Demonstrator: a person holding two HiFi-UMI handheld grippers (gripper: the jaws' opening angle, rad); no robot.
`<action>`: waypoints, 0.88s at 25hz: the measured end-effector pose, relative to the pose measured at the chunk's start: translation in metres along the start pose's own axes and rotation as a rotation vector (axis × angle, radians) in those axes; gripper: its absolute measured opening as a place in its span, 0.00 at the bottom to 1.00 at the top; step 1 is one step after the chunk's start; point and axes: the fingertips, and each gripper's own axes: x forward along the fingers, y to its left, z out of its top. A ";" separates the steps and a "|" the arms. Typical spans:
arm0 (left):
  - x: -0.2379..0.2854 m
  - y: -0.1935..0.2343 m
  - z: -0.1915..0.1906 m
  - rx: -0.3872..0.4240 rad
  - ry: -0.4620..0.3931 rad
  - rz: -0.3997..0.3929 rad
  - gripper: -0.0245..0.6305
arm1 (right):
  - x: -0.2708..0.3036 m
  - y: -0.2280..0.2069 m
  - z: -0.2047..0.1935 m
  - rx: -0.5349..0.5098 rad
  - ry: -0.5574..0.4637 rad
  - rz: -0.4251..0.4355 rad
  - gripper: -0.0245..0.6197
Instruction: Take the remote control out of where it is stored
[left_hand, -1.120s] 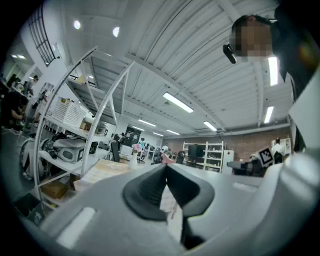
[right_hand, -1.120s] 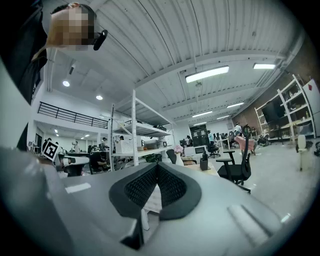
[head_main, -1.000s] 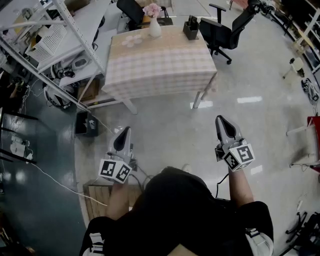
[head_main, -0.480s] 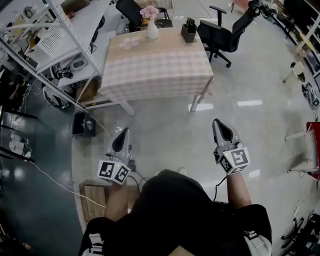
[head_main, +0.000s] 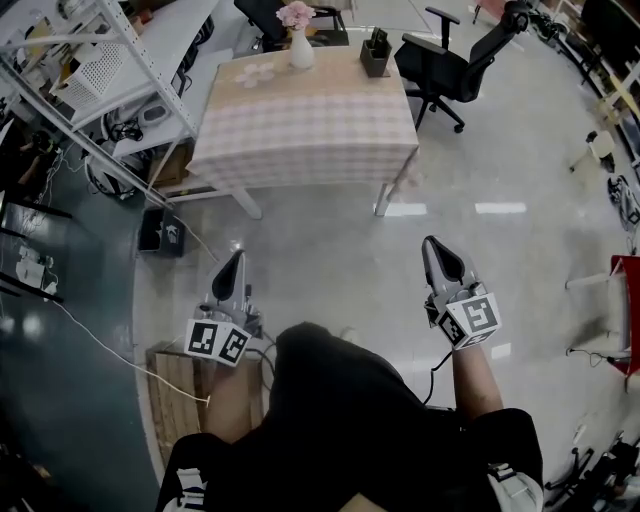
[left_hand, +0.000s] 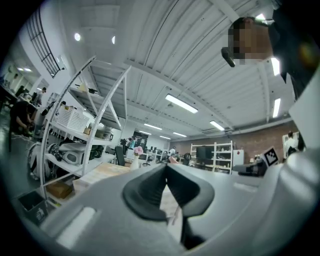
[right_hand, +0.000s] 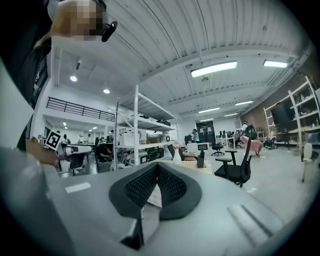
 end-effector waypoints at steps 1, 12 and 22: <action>-0.001 -0.003 -0.001 -0.003 0.002 0.006 0.04 | -0.002 -0.004 -0.001 0.013 -0.004 0.002 0.05; 0.019 -0.003 -0.017 0.019 0.041 0.016 0.04 | 0.013 -0.027 -0.013 0.063 0.004 -0.002 0.05; 0.095 0.033 -0.014 -0.006 0.007 -0.049 0.04 | 0.048 -0.072 0.005 0.022 0.019 -0.146 0.05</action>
